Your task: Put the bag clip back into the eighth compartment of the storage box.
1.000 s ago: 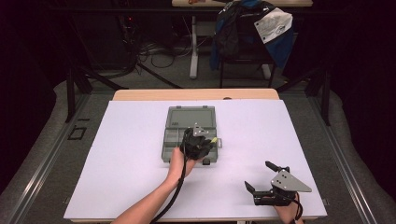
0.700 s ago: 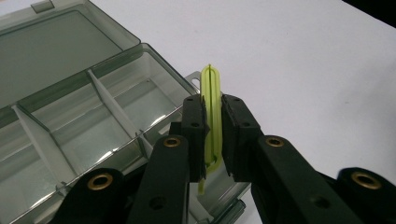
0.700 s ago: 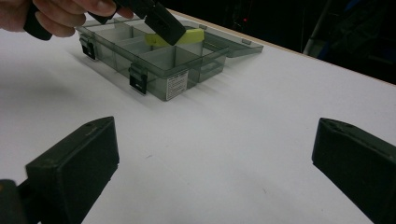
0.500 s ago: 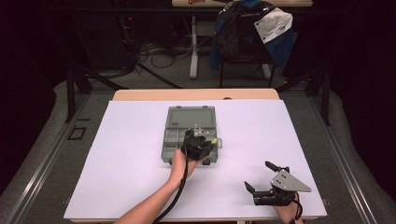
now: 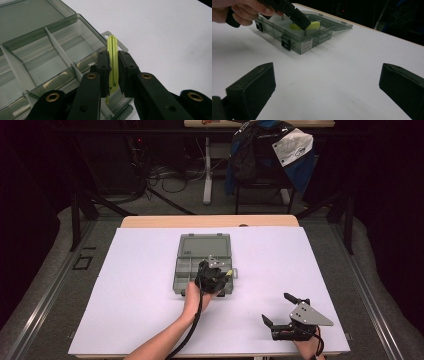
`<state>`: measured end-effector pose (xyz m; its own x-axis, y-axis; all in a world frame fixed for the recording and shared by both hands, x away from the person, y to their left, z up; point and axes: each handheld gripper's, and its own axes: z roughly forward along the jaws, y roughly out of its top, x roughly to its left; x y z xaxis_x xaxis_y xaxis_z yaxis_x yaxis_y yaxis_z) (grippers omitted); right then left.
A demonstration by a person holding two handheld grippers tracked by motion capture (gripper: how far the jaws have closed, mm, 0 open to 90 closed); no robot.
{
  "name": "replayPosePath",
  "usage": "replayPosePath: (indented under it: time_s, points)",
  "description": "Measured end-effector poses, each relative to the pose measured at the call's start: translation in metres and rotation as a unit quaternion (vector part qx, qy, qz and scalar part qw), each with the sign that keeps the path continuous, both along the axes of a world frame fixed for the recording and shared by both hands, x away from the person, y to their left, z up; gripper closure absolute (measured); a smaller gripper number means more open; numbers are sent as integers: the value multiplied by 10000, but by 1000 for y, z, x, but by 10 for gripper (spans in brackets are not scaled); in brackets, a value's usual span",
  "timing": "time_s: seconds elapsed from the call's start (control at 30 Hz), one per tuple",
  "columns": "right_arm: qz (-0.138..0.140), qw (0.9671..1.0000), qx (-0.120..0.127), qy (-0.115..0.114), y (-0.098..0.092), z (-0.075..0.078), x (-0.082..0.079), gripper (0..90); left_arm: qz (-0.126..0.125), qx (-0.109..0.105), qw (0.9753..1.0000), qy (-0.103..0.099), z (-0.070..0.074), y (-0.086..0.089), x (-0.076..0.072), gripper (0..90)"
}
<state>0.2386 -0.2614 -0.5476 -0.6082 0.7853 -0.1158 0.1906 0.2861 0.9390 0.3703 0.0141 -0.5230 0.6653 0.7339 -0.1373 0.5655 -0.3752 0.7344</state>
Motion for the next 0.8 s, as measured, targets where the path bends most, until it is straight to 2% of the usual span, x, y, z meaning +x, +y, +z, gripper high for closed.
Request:
replayPosePath:
  time_s: [0.3,0.4,0.5,0.6,0.63,0.67,0.7,0.77,0.8]
  points:
    - [27,10000,0,9,0,0,0,3,120,35,9999,-19,-5,-4,0,790]
    - [41,10000,4,23,0,0,0,3,123,17,9999,-18,-5,-4,0,635]
    - [46,10000,7,29,0,0,0,3,67,-43,10000,-46,-4,-4,-1,541]
    - [47,10000,10,23,0,0,0,3,8,9,9999,-122,-1,-3,-3,445]
    - [47,10000,14,27,0,0,0,3,-58,19,9999,-140,1,-2,-3,391]
    - [47,10000,14,27,0,0,0,3,-68,22,9999,-154,2,-2,-4,391]
    - [43,10000,14,27,0,0,0,3,-142,21,9997,-203,4,0,-5,341]
    - [50,10000,41,24,0,0,0,3,-175,20,9996,-202,5,0,-6,327]
    - [33,10000,35,26,0,0,0,3,-291,4,9994,-204,7,3,-8,259]
